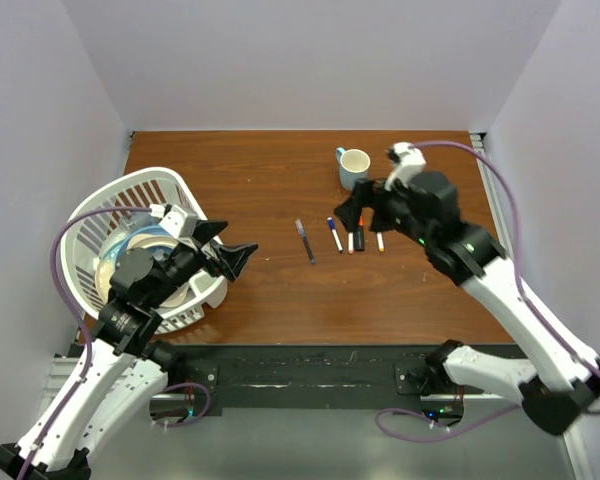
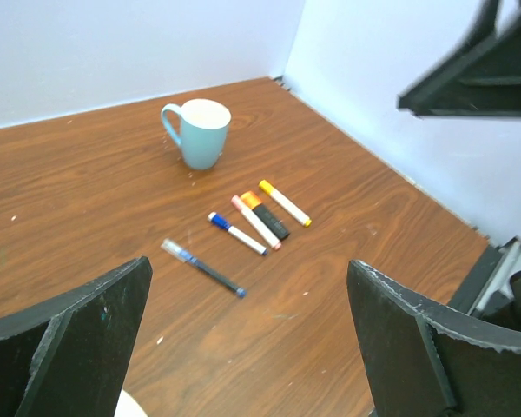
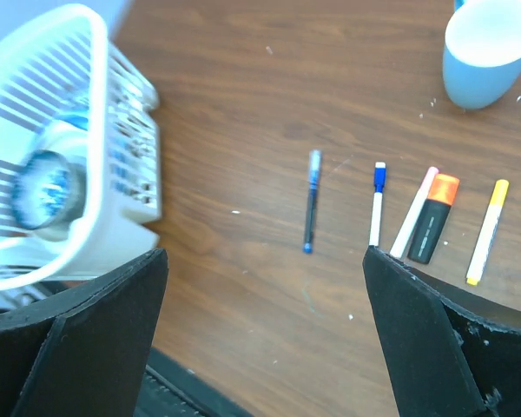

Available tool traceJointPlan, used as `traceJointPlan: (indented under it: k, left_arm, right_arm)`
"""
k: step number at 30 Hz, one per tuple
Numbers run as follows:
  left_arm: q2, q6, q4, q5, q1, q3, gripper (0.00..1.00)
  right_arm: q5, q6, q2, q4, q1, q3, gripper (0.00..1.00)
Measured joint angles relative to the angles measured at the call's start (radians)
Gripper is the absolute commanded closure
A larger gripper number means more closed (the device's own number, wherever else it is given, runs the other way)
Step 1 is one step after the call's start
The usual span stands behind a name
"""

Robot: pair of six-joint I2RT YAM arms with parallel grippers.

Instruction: Insert the pens into the pen caps

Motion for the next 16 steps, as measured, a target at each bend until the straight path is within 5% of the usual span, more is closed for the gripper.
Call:
traceJointPlan:
  k: [7, 16]
  left_arm:
    - [-0.011, -0.039, -0.023, 0.016, 0.0, 0.056, 0.0]
    - [-0.046, -0.065, -0.056, 0.005, 0.0, 0.06, 0.0]
  right_arm:
    - [-0.003, 0.041, -0.245, -0.021, 0.0, -0.138, 0.01]
    - [-0.016, 0.05, -0.311, -0.037, 0.0, -0.22, 0.01]
